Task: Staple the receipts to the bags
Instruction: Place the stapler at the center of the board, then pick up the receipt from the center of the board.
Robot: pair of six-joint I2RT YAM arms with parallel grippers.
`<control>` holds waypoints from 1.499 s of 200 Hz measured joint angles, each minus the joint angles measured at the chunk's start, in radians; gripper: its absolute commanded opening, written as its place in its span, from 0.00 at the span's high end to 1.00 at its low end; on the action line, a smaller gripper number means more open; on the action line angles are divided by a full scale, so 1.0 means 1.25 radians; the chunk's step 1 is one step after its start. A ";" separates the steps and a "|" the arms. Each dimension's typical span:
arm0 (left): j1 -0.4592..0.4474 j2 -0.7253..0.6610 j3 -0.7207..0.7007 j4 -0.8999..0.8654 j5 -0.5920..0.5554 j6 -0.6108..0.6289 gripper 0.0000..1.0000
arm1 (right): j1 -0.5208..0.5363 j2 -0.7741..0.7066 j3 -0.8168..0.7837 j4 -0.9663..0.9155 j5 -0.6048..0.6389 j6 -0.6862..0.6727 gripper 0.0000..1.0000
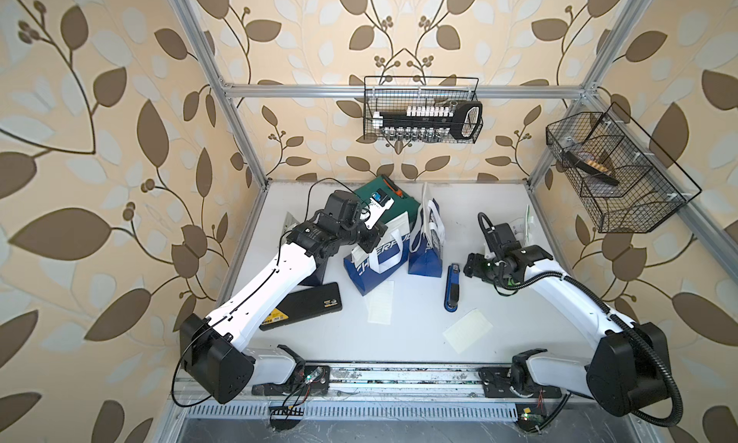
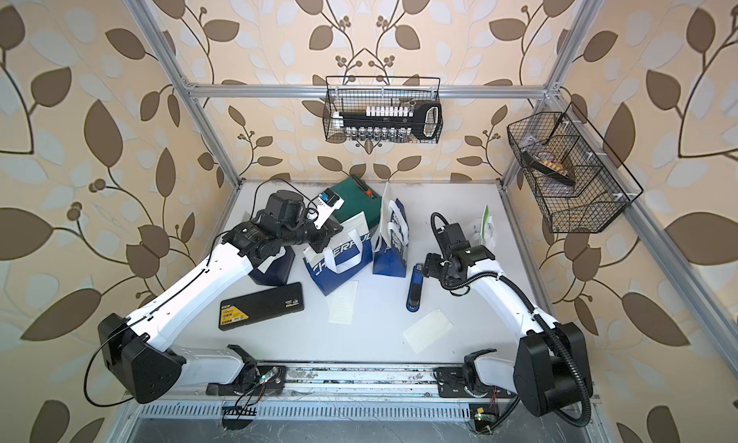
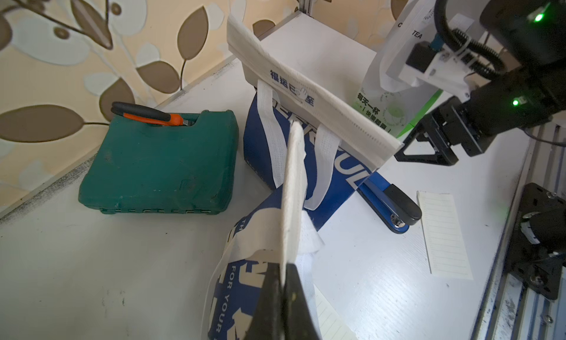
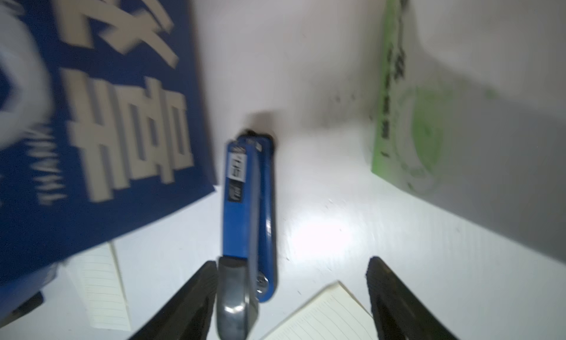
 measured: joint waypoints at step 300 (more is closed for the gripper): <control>0.001 -0.073 -0.063 0.054 0.024 -0.040 1.00 | -0.010 0.286 0.022 0.012 -0.212 -0.007 0.97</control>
